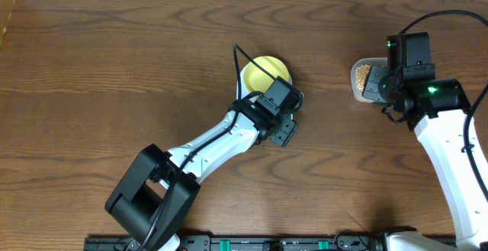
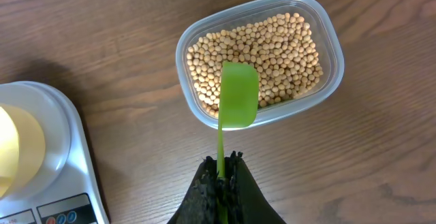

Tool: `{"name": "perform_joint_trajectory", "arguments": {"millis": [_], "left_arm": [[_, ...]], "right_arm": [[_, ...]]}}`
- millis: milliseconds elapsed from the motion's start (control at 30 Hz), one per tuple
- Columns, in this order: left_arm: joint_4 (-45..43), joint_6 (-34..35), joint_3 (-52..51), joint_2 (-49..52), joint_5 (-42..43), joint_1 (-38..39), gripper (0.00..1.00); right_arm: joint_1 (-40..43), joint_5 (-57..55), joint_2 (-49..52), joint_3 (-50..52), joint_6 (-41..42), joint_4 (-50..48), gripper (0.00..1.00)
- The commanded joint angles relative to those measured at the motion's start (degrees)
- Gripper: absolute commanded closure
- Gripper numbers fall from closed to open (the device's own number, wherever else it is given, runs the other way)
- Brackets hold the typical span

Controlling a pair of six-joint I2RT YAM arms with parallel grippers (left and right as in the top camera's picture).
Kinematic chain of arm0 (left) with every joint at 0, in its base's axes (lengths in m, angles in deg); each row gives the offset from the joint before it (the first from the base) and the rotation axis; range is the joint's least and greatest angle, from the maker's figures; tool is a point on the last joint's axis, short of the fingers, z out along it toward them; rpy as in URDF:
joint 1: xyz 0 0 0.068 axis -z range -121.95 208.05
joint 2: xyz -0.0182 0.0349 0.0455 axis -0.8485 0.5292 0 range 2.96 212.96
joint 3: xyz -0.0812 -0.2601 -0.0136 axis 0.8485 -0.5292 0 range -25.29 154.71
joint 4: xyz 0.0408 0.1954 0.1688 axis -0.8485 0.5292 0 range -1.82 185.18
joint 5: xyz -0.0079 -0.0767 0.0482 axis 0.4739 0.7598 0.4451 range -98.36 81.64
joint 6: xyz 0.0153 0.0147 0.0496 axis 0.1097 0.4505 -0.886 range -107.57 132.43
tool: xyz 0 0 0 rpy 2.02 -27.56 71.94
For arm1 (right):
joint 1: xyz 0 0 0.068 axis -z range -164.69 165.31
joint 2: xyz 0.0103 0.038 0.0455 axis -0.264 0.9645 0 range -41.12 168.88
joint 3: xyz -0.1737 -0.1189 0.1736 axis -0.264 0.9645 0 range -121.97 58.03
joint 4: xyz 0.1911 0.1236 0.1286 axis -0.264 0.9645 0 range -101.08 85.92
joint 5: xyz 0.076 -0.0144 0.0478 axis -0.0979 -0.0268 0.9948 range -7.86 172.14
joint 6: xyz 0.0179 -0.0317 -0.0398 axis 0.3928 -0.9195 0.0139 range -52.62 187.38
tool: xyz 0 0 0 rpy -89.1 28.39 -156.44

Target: Scoop item into bowl and weigh 50g on scale

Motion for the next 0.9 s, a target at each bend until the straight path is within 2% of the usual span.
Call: {"name": "perform_joint_trajectory", "arguments": {"millis": [0, 867], "left_arm": [[-0.5, -0.2, -0.9, 1.5, 0.7, 0.0, 0.34], [-0.7, -0.2, -0.9, 5.1, 2.0, 0.0, 0.34]], "right_arm": [[0.2, 0.1, -0.2, -1.3, -0.5, 0.0, 0.99], [0.2, 0.1, -0.2, -1.3, -0.5, 0.7, 0.99]]}}
